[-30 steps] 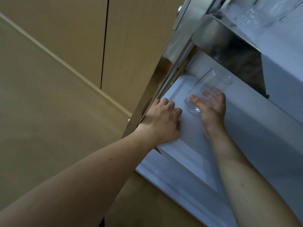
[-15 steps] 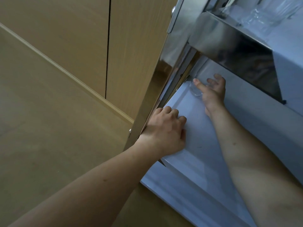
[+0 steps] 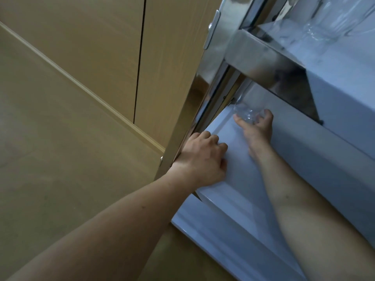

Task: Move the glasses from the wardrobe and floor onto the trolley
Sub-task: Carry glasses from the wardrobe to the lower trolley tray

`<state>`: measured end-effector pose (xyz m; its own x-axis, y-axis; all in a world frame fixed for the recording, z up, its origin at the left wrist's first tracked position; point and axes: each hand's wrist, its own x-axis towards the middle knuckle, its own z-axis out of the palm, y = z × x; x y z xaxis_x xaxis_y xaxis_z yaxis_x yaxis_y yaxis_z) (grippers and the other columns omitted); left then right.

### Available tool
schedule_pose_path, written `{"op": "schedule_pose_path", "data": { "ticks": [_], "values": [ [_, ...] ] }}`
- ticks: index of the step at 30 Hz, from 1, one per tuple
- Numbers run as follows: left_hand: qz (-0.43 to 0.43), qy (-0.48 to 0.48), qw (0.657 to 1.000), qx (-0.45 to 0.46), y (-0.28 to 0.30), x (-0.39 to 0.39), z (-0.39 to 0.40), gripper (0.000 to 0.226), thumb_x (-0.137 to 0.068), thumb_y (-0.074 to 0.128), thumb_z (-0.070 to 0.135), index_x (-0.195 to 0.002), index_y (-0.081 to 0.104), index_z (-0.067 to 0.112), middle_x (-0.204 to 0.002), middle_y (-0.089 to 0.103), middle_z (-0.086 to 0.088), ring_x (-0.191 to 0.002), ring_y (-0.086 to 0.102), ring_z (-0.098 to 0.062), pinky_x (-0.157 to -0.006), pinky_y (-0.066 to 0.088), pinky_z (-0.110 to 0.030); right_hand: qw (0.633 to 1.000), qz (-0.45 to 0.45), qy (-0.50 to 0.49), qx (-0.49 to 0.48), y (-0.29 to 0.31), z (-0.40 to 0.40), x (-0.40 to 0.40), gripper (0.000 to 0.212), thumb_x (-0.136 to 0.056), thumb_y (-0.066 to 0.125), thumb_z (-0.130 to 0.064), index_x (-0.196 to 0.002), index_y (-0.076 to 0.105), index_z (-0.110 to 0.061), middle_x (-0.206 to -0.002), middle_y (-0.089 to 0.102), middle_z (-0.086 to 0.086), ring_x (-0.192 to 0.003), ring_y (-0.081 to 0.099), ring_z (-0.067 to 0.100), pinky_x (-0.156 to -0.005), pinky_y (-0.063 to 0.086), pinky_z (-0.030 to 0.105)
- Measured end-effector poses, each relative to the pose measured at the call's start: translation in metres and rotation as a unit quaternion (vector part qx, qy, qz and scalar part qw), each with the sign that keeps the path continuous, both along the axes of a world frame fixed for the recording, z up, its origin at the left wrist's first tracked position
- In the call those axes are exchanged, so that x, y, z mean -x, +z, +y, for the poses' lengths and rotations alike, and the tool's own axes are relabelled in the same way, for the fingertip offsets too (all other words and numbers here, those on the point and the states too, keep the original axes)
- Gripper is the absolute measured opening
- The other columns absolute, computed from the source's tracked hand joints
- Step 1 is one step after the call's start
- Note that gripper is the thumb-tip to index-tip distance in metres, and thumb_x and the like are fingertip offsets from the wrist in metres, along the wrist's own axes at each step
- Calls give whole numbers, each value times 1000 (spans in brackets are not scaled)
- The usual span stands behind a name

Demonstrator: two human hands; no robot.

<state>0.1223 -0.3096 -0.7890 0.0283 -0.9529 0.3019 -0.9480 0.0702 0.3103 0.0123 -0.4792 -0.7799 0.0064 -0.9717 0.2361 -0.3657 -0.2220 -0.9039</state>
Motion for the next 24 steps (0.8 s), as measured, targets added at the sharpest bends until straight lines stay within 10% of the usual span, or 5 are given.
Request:
{"op": "schedule_pose_path", "data": {
  "ticks": [6,24],
  "values": [
    [-6,-8,1000,-17,1,-1,-2,34,-93,45,43,-110,65,21,-109,63,-2,-113,51,-25,-97,38,-35,997,62,4,-45,-9,45,27,103,-66,93,-38,-149,35,-20,-149,47,9,-137,47,18,-114,40,32],
    [78,5,983,-167,58,64,77,50,-96,60,42,-137,60,12,-141,57,-13,-136,43,-35,-110,39,-46,960,165,33,-223,48,219,121,79,-82,81,-45,-148,45,-21,-151,50,0,-138,47,20,-109,38,30]
  ]
}}
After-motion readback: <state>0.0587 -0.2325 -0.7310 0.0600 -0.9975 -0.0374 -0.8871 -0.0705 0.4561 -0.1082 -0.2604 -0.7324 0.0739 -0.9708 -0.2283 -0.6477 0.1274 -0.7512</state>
